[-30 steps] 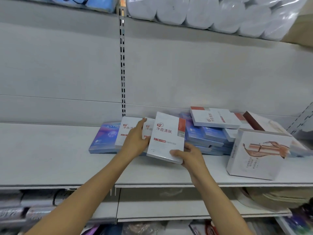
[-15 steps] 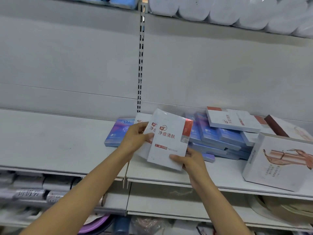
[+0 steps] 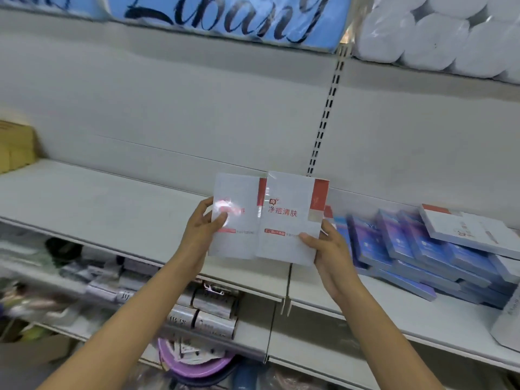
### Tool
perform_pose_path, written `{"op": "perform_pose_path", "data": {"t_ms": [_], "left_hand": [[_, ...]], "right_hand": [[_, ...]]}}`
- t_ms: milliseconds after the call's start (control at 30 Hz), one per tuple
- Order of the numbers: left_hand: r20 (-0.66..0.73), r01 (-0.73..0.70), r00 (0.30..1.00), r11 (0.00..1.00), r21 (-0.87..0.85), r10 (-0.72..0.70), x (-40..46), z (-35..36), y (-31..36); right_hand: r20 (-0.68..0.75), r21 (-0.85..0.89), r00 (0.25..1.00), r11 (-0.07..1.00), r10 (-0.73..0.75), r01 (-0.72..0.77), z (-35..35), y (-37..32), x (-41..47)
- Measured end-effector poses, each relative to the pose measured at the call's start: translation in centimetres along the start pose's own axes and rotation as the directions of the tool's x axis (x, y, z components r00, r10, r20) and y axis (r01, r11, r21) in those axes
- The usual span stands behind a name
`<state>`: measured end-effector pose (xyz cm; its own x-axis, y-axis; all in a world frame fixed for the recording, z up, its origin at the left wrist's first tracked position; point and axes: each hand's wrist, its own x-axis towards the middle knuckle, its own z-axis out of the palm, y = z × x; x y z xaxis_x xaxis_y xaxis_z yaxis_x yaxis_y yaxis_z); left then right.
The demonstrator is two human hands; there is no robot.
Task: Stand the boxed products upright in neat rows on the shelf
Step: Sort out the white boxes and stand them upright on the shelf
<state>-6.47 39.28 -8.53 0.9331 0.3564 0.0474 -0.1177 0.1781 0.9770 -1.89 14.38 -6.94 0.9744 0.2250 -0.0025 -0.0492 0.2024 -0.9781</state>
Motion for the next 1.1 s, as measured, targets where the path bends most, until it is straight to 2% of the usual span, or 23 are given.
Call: {"op": "perform_pose_path", "data": {"t_ms": [200, 400, 567, 800, 1100], "left_hand": [[-0.093, 0.003, 0.996, 1.000, 0.007, -0.003, -1.2, -12.3, 2.7], [-0.207, 0.009, 0.978, 1.000, 0.000, -0.009, -3.2, -24.5, 5.6], [-0.283, 0.004, 0.959, 1.000, 0.012, -0.001, -4.0, -32.5, 6.7], [-0.359, -0.002, 0.933, 0.999, -0.032, -0.010, -2.0, -39.3, 7.1], [-0.405, -0.020, 0.914, 1.000, 0.009, 0.022, 6.4, -44.4, 8.5]], "right_hand": [[0.045, 0.094, 0.999, 0.995, 0.026, -0.030, 11.3, 2.9, -0.7], [0.128, 0.032, 0.992, 0.999, 0.004, -0.008, 22.7, 5.6, -2.2], [0.109, 0.028, 0.993, 0.999, 0.035, -0.039, 30.2, 7.1, -2.3], [0.108, -0.074, 0.994, 0.997, 0.034, -0.026, 37.0, 8.4, 0.6], [0.143, -0.076, 0.990, 0.997, 0.010, 0.001, 43.3, 9.1, 10.1]]}}
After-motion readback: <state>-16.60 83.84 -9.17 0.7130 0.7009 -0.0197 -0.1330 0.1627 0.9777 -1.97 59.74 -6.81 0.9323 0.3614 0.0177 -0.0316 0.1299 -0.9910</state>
